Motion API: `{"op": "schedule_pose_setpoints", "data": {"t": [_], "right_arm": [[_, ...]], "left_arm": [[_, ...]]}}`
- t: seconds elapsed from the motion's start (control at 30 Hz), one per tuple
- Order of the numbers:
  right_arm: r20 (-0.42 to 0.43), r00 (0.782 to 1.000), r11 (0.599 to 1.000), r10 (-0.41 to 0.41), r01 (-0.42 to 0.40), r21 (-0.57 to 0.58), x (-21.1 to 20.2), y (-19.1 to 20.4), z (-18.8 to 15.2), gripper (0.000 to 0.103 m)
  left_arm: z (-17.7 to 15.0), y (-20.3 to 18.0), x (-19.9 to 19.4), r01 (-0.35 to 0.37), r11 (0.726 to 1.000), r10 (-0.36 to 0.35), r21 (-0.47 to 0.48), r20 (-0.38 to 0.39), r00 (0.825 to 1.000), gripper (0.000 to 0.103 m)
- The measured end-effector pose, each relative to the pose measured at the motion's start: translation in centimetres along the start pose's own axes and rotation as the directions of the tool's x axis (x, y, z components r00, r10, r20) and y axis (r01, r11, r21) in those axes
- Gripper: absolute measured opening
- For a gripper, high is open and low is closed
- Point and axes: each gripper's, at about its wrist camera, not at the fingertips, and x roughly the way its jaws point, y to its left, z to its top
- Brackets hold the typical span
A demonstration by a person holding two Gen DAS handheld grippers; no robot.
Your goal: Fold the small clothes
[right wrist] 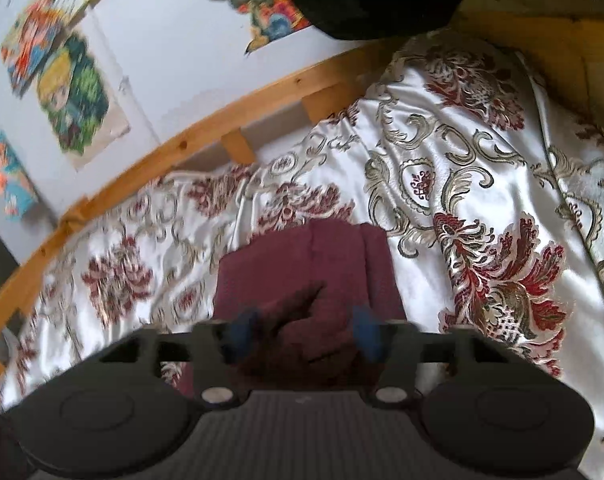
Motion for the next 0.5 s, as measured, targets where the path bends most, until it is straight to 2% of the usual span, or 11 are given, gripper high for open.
{"op": "schedule_pose_setpoints", "data": {"t": [0.03,0.1,0.23,0.3,0.43,0.5], "right_arm": [[-0.013,1.0,1.0,-0.015,0.015,-0.023,-0.1,0.5,-0.2,0.024],[-0.047,0.998,0.996,-0.052,0.049,-0.08,-0.4,1.3,-0.9,0.018],[-0.115,0.982,0.973,-0.151,0.127,-0.19,-0.6,2.9,-2.8,0.01],[-0.13,0.977,0.968,-0.169,0.139,-0.21,-0.8,3.1,-3.3,0.005],[-0.129,0.969,0.962,-0.21,0.181,-0.205,-1.2,2.9,-3.5,0.002],[-0.12,0.976,0.975,-0.182,0.163,-0.153,-1.4,2.1,-3.2,0.002]], "left_arm": [[-0.1,0.3,-0.5,-0.007,1.0,0.007,-0.027,0.005,1.0,0.101],[0.0,1.1,-1.2,-0.014,0.996,0.015,-0.086,0.01,1.0,0.101],[0.2,2.8,-1.9,-0.027,0.978,0.031,-0.206,0.016,0.999,0.102],[0.2,3.8,-1.8,-0.023,0.964,0.028,-0.265,0.015,1.0,0.102],[0.2,5.1,0.1,-0.033,0.941,0.032,-0.338,-0.01,0.999,0.102],[0.1,5.9,1.5,-0.039,0.93,0.029,-0.364,-0.033,0.999,0.102]]}}
